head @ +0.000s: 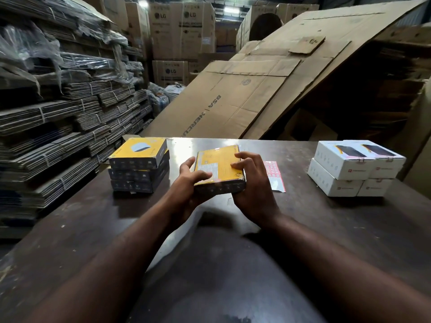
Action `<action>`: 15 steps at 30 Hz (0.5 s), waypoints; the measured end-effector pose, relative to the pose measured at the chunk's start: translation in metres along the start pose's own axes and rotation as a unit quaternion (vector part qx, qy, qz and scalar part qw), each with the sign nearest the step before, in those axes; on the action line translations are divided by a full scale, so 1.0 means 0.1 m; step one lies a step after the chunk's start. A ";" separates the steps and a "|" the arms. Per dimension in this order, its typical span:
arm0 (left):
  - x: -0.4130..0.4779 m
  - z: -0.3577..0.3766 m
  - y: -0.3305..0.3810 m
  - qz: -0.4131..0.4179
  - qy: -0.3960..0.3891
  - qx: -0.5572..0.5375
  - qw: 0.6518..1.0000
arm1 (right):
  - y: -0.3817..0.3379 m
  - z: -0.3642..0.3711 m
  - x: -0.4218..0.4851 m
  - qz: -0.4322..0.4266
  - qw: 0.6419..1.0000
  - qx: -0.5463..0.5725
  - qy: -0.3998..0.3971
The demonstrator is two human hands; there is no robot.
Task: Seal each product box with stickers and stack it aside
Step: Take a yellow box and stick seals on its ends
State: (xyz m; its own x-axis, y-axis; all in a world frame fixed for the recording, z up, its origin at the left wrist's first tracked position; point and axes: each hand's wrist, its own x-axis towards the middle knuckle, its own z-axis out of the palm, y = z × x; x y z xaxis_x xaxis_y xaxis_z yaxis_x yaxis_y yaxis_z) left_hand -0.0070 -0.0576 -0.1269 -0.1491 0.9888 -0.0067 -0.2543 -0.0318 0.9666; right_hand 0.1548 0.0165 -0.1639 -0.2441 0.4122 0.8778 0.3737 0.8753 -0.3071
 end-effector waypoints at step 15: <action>0.04 -0.10 0.03 0.047 0.023 -0.018 0.998 | -0.26 0.02 -0.03 0.223 0.932 0.222 -0.178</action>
State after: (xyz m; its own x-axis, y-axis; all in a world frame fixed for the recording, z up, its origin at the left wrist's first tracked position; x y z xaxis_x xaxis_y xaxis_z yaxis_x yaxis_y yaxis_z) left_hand -0.0177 -0.0548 -0.1267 -0.2177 0.9734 0.0718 -0.2702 -0.1308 0.9539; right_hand 0.1440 -0.0068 -0.1598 -0.4641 0.7493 0.4724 0.1212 0.5820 -0.8041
